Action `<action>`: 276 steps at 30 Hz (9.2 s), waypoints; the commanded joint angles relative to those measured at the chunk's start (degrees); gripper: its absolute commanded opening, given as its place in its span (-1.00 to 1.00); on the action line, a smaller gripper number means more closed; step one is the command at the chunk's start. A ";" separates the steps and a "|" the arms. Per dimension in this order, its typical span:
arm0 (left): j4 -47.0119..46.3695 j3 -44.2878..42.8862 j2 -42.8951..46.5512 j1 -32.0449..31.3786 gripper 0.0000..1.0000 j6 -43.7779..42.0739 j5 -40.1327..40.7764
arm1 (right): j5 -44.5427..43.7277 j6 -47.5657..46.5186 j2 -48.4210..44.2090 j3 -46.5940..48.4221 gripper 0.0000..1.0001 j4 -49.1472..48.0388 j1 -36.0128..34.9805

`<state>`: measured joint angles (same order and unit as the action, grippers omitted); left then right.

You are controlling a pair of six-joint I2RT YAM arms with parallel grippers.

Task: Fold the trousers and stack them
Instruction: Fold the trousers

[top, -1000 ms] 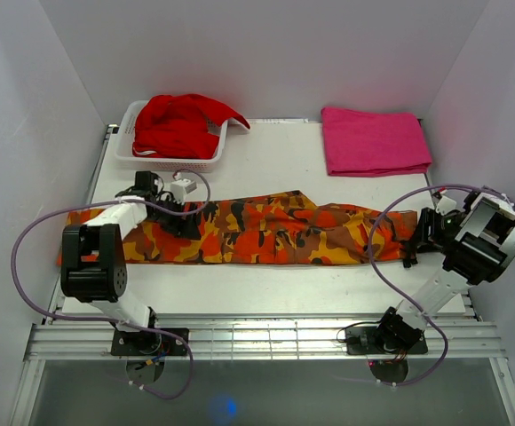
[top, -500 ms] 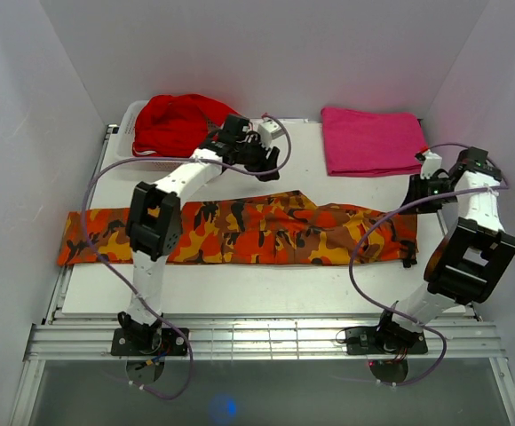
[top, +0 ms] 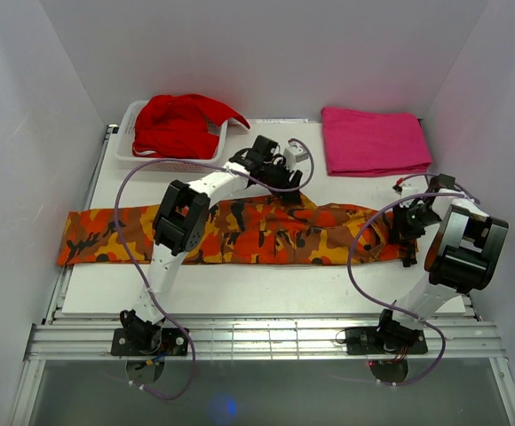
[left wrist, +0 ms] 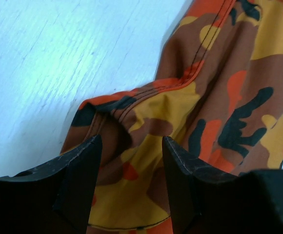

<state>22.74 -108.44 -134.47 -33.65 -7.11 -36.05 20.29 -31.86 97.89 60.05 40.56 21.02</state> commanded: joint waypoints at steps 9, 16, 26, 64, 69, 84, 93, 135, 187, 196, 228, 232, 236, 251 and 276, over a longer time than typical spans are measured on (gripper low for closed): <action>-8.50 0.25 0.53 -1.33 -0.37 5.26 0.01 | -3.76 0.92 0.55 -3.44 -0.85 -9.44 -0.27; -18.31 6.21 4.21 0.25 -1.00 9.64 13.27 | -7.28 -0.48 -0.50 -5.73 -0.84 -10.67 -0.27; -30.12 10.19 6.34 6.48 -1.00 14.76 21.90 | -9.66 -2.33 -1.38 -8.46 -0.84 -11.55 -0.10; 6.00 30.99 35.14 22.03 0.91 1.84 -1.91 | 6.14 -10.16 -7.08 7.44 0.15 9.27 5.28; 7.05 43.39 42.27 28.80 0.89 1.84 -2.62 | 11.61 -3.22 -7.80 8.85 0.23 7.09 -5.18; 11.09 44.38 25.94 57.63 0.77 -4.74 10.73 | -9.03 -2.59 8.98 3.05 0.18 -3.38 -10.21; 12.60 37.08 32.06 65.03 0.82 -15.47 13.02 | -6.59 -2.07 7.76 5.78 0.35 -0.48 -12.05; 7.75 47.01 26.37 37.94 0.57 -0.26 2.29 | 3.61 3.91 9.36 6.30 0.48 1.62 -23.48; 16.19 46.12 26.37 74.79 0.29 -16.36 6.09 | -12.82 -10.25 12.33 12.11 0.36 8.84 1.57; 16.28 47.10 25.40 73.20 -0.23 -13.19 3.53 | -12.82 -9.54 11.89 13.33 0.35 9.63 -0.18; 21.25 40.91 54.39 53.98 -1.00 -1.28 -17.84 | 9.76 4.96 6.79 6.13 0.27 8.93 -21.02; 2.60 52.61 62.13 37.13 -1.00 14.30 -3.18 | 9.77 5.66 6.88 6.22 0.28 8.84 -23.04; -5.15 57.37 61.45 25.06 -1.00 22.57 7.29 | 8.89 6.02 6.88 5.69 0.27 8.75 -23.12; -9.29 55.62 49.14 10.36 -1.00 32.78 26.47 | 7.92 6.90 7.14 4.90 0.27 8.14 -23.21; -3.79 54.48 60.11 12.53 0.35 28.57 16.90 | 8.09 6.37 4.95 6.83 0.28 9.54 -23.30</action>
<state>13.67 -52.45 -78.96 -26.24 23.27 -18.76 27.22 -24.99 103.35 65.91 49.50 -1.54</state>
